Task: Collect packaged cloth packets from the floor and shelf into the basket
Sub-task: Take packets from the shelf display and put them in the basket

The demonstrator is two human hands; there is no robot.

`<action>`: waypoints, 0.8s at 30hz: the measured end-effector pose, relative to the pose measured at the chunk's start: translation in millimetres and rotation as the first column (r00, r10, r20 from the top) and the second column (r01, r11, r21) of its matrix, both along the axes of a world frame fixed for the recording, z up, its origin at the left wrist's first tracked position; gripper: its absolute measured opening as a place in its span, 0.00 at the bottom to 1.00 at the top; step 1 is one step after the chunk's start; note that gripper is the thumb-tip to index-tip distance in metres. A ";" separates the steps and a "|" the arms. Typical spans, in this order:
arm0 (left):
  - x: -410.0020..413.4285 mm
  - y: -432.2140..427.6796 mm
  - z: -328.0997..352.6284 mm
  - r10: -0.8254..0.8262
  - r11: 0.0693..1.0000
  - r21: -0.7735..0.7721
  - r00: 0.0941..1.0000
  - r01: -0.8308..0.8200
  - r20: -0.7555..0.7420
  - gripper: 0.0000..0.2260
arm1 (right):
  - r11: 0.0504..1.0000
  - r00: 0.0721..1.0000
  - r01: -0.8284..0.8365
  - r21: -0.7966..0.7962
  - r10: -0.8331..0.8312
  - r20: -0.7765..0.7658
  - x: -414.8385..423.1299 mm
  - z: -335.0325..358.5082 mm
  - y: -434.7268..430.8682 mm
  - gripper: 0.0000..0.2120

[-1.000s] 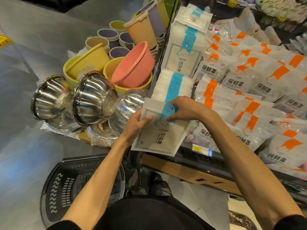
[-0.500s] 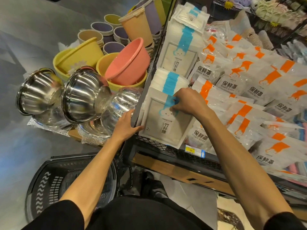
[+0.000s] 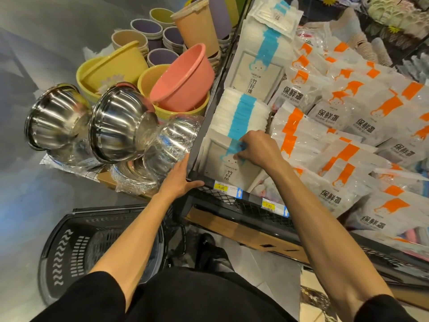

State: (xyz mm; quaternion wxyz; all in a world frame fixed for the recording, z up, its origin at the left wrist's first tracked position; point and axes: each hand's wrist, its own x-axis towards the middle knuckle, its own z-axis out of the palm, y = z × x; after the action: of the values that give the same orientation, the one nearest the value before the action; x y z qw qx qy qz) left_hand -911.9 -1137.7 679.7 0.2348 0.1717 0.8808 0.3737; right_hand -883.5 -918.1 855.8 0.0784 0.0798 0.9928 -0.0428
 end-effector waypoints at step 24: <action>5.2 0.6 3.8 0.062 0.998 0.030 0.998 -0.062 0.007 0.51 | 0.997 0.999 0.037 -0.069 -0.035 0.032 0.2 -74.3 1.6 0.13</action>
State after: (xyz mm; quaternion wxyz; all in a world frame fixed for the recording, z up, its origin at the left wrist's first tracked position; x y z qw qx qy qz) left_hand -906.7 -1137.1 683.6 0.2233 0.1466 0.8791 0.3946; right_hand -883.2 -916.6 781.5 0.0955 0.0954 0.9878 -0.0774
